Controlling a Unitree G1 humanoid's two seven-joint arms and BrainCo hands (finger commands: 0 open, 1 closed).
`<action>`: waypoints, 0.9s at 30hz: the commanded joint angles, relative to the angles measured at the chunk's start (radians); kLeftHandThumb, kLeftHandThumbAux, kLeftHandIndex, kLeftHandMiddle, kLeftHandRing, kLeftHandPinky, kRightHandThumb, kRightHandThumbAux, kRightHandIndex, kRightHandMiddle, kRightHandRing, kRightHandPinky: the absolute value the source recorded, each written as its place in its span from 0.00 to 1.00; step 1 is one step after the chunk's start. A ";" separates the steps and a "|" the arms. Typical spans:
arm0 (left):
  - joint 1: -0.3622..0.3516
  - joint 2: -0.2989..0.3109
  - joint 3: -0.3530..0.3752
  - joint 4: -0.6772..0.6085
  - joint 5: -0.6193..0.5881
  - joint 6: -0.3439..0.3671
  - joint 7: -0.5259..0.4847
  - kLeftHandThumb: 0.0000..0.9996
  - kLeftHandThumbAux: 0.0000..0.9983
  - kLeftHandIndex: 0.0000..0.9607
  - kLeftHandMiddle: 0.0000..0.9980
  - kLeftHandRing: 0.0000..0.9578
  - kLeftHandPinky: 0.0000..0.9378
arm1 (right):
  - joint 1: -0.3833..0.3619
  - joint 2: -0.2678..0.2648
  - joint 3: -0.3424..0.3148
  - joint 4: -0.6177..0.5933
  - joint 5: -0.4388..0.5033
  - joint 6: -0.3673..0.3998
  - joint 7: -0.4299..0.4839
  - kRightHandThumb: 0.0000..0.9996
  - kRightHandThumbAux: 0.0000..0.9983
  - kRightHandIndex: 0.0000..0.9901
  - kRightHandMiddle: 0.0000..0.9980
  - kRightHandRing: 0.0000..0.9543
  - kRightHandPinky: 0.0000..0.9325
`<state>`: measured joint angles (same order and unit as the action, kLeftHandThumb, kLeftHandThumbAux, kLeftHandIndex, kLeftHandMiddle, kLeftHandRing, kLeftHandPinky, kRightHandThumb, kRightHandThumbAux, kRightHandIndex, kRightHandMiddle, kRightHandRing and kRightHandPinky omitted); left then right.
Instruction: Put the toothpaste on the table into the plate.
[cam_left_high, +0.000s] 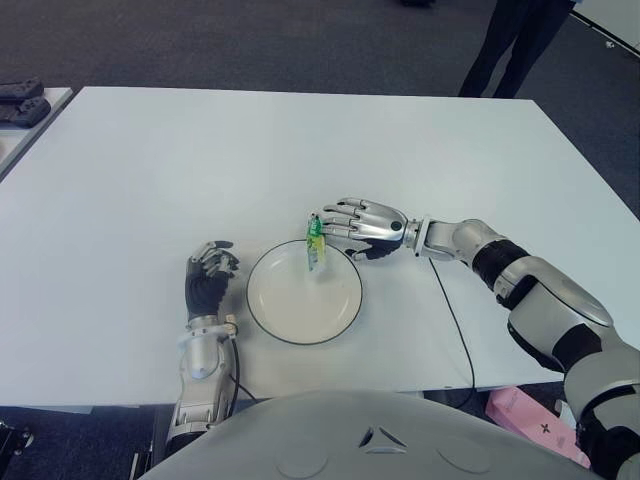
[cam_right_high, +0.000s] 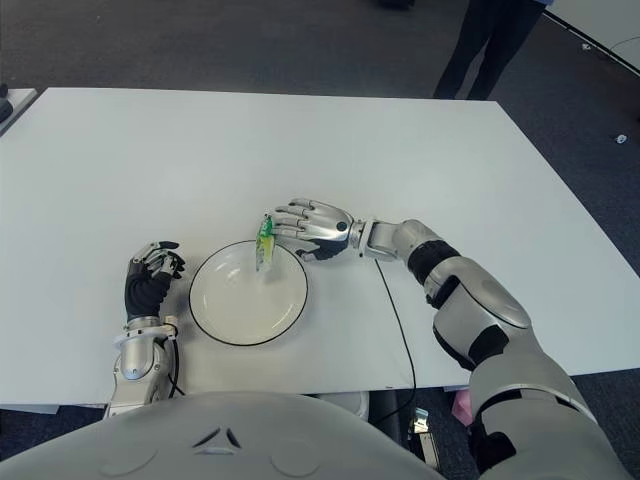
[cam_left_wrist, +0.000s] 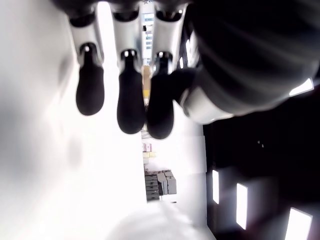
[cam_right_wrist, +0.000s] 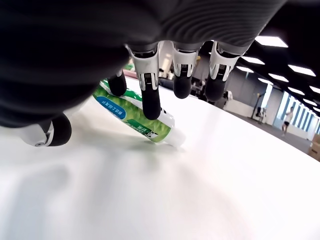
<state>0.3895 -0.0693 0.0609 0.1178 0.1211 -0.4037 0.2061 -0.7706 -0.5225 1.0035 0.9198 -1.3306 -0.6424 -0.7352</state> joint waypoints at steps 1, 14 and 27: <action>0.014 -0.003 -0.002 0.014 0.019 0.035 0.018 0.71 0.72 0.45 0.64 0.66 0.68 | 0.006 -0.005 0.008 0.019 0.001 0.016 0.023 0.58 0.28 0.00 0.00 0.00 0.00; 0.002 0.001 0.001 0.030 0.004 0.021 0.005 0.71 0.72 0.45 0.64 0.66 0.67 | -0.036 -0.166 -0.231 -0.243 0.212 -0.077 0.134 0.55 0.30 0.00 0.00 0.00 0.00; -0.002 0.009 -0.003 0.025 -0.007 0.018 -0.009 0.71 0.72 0.45 0.65 0.67 0.68 | 0.173 -0.233 -0.443 -0.604 0.268 0.008 0.130 0.51 0.33 0.00 0.00 0.00 0.00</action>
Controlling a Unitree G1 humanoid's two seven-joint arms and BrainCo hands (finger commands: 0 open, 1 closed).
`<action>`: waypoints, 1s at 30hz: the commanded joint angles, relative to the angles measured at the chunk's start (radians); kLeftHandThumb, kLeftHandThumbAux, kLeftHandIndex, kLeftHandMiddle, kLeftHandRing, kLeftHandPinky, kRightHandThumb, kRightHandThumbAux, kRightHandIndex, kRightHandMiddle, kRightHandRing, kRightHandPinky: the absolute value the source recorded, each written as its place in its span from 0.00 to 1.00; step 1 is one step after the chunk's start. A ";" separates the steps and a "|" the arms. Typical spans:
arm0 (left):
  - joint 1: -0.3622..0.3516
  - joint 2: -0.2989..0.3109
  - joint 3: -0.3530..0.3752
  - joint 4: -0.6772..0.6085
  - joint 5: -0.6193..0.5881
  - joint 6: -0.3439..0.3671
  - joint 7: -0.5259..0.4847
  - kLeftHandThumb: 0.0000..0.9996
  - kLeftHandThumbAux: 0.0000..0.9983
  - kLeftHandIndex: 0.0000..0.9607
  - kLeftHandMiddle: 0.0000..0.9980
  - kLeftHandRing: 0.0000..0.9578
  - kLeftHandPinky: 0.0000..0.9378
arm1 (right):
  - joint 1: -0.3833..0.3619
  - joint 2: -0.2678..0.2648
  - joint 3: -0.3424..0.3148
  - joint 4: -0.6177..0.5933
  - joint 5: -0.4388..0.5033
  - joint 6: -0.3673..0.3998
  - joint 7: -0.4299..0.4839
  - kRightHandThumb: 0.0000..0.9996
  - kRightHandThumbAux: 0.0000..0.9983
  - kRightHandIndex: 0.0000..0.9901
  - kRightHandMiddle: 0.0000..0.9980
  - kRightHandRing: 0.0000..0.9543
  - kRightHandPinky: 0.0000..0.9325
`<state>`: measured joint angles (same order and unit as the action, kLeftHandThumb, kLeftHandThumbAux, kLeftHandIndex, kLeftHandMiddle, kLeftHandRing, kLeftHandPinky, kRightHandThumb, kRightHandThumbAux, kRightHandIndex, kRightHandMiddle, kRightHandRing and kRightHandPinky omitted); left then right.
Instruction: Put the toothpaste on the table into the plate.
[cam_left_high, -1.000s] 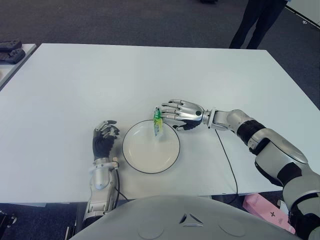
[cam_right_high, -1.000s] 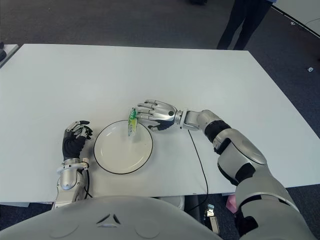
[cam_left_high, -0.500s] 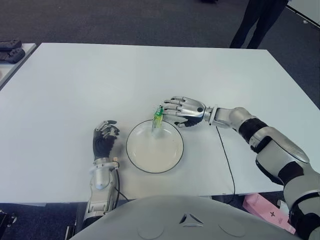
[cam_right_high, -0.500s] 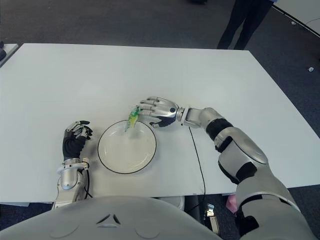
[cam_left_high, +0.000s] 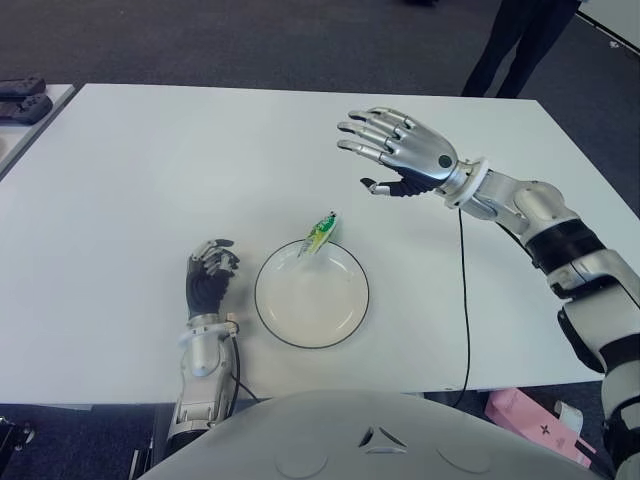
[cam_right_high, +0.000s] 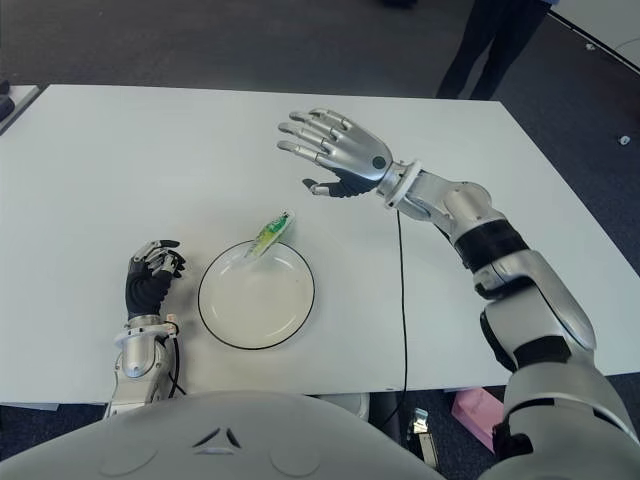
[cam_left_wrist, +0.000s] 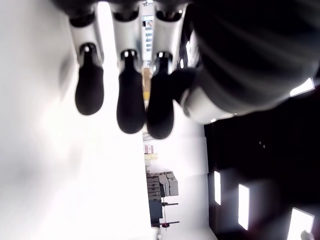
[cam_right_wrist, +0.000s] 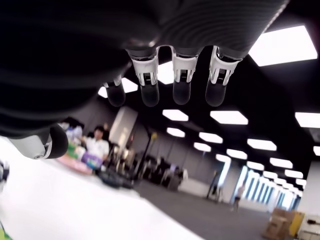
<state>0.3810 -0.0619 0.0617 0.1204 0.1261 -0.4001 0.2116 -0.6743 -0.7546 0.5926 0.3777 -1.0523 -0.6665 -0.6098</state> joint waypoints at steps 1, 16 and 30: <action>0.006 0.002 -0.004 0.023 -0.017 0.012 -0.018 0.71 0.72 0.45 0.65 0.67 0.67 | 0.086 -0.001 -0.042 -0.075 -0.014 0.037 0.005 0.51 0.33 0.00 0.00 0.00 0.00; 0.004 0.003 -0.010 0.028 -0.033 -0.001 -0.023 0.71 0.72 0.45 0.64 0.66 0.68 | 0.143 -0.022 -0.172 -0.212 -0.009 0.046 0.049 0.50 0.36 0.00 0.00 0.00 0.00; 0.004 0.002 -0.010 0.019 -0.016 0.021 -0.010 0.71 0.72 0.45 0.65 0.67 0.69 | 0.148 0.032 -0.179 -0.170 -0.023 0.023 0.035 0.52 0.36 0.00 0.00 0.00 0.00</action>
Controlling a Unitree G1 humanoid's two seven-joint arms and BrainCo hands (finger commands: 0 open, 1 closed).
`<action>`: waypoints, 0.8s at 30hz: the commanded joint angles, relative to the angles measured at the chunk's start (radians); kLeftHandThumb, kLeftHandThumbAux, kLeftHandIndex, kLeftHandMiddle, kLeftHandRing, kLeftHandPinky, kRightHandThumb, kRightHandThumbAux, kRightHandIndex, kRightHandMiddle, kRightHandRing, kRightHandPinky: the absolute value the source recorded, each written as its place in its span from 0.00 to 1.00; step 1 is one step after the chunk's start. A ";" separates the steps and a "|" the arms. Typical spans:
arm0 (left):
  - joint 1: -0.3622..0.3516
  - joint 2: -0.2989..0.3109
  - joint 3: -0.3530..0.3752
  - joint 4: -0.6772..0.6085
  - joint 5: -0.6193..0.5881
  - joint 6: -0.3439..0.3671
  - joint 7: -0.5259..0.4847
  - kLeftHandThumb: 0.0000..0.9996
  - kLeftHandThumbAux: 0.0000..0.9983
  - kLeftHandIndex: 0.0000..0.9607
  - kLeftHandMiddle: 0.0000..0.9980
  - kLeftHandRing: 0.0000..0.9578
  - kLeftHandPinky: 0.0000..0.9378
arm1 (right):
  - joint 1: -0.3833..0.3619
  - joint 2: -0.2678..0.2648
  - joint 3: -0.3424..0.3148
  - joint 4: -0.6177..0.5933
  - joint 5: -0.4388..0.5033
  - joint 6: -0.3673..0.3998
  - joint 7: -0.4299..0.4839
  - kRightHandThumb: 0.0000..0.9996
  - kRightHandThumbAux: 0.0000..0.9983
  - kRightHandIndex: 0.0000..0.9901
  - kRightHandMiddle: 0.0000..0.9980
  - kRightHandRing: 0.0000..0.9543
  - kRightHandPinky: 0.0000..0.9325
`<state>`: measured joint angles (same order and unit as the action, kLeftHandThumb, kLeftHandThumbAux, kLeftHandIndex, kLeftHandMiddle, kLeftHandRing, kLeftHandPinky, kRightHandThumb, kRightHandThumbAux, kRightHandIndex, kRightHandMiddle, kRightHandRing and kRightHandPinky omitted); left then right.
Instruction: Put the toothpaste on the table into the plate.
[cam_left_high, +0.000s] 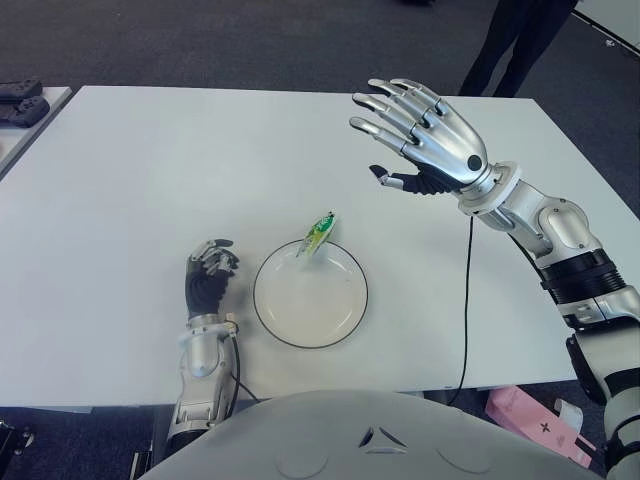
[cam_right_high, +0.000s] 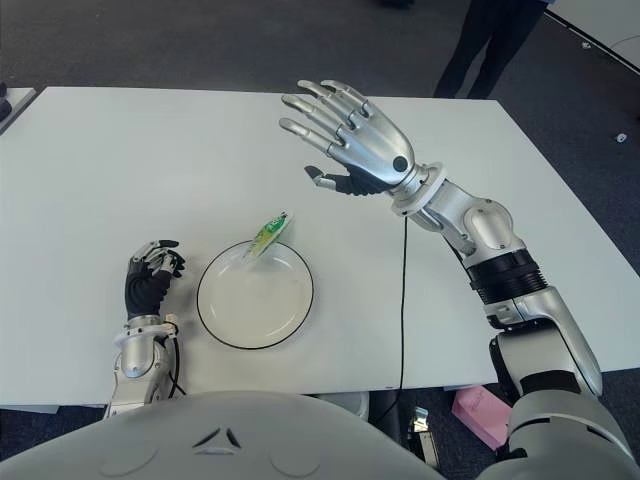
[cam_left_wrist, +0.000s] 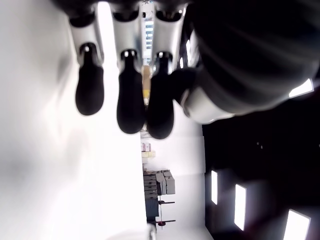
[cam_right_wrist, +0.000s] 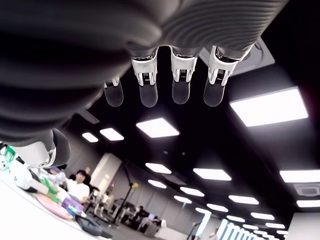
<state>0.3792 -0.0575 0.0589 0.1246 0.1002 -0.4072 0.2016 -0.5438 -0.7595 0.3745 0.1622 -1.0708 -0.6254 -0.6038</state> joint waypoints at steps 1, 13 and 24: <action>0.006 -0.003 -0.007 0.015 0.010 0.029 0.001 0.71 0.72 0.45 0.65 0.67 0.68 | 0.018 0.043 0.051 0.061 -0.010 -0.022 0.033 0.52 0.36 0.00 0.00 0.00 0.00; 0.006 -0.007 -0.006 0.017 0.011 0.021 0.002 0.71 0.72 0.45 0.65 0.67 0.68 | -0.111 0.091 0.208 0.357 -0.124 -0.101 -0.011 0.54 0.34 0.00 0.00 0.00 0.00; 0.006 -0.009 -0.002 0.023 0.017 0.006 0.009 0.71 0.72 0.45 0.65 0.67 0.68 | -0.233 0.150 0.367 0.560 -0.222 -0.130 -0.095 0.55 0.33 0.00 0.00 0.00 0.00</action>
<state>0.3782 -0.0622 0.0597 0.1251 0.1084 -0.4111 0.2018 -0.7377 -0.6291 0.7006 0.6854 -1.2673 -0.7374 -0.6758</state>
